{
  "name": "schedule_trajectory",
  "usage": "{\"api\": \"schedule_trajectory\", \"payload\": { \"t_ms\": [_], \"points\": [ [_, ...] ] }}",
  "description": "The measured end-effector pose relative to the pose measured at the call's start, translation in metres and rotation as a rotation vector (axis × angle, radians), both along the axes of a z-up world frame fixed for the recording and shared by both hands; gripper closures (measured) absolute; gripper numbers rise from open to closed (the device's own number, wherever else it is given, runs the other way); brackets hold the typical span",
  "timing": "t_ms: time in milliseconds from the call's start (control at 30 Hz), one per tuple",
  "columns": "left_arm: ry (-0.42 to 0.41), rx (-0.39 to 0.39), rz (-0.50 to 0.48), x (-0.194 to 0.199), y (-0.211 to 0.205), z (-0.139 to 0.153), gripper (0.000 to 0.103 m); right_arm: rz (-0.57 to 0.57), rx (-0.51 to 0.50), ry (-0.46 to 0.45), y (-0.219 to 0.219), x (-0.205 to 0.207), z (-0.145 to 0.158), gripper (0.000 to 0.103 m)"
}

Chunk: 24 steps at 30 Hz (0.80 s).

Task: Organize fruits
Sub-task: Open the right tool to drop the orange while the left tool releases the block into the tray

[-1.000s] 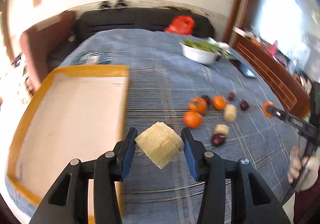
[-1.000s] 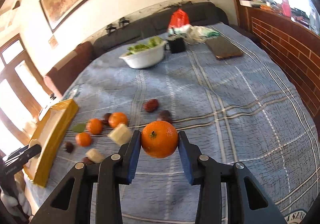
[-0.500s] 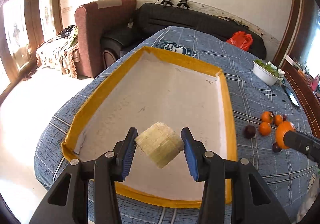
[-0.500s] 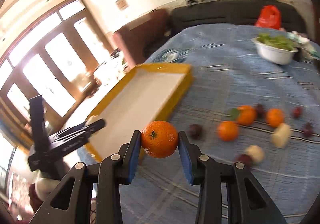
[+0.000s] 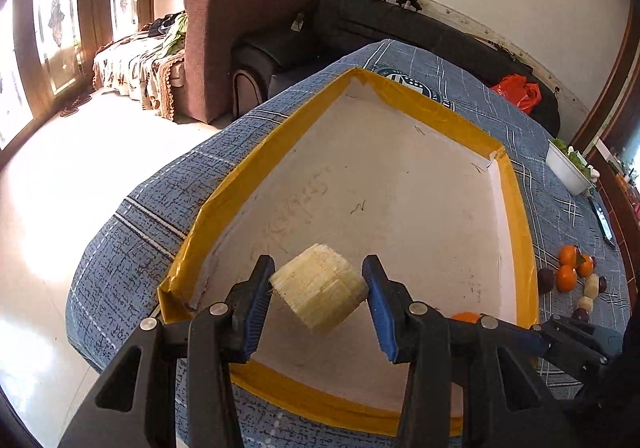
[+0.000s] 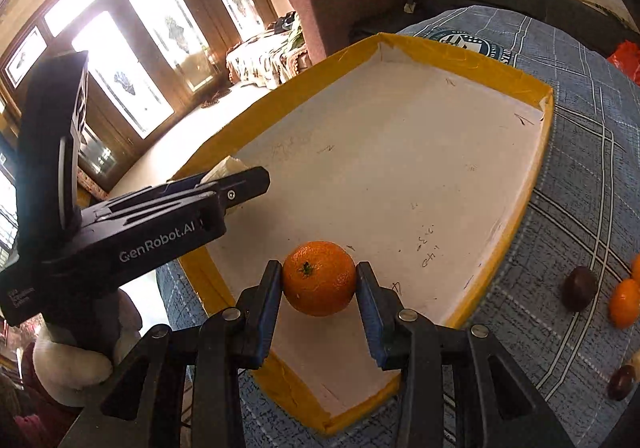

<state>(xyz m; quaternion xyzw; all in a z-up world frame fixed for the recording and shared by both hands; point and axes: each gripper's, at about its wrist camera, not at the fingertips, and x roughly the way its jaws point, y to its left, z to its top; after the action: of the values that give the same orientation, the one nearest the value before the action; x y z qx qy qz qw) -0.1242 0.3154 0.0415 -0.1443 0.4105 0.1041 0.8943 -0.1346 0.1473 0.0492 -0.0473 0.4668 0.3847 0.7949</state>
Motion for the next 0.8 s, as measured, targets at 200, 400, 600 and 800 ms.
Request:
{"api": "schedule_trajectory", "payload": {
  "t_ms": [200,400,600,800],
  "points": [
    [-0.001,-0.013,0.013,0.001,0.002,0.001,0.057,0.008,-0.052,-0.056,0.007,-0.006,-0.002,0.061],
    [-0.024,-0.039,0.045,-0.004,0.007,0.011,0.041,0.01,-0.083,-0.105,0.012,-0.01,0.0,0.06],
    [-0.072,-0.057,0.079,-0.017,0.009,0.032,0.033,-0.003,-0.044,-0.142,0.001,-0.019,0.017,0.055],
    [-0.117,-0.069,0.081,-0.03,0.003,0.051,0.03,-0.039,0.002,-0.179,-0.021,-0.033,0.041,0.047]
  ]
}}
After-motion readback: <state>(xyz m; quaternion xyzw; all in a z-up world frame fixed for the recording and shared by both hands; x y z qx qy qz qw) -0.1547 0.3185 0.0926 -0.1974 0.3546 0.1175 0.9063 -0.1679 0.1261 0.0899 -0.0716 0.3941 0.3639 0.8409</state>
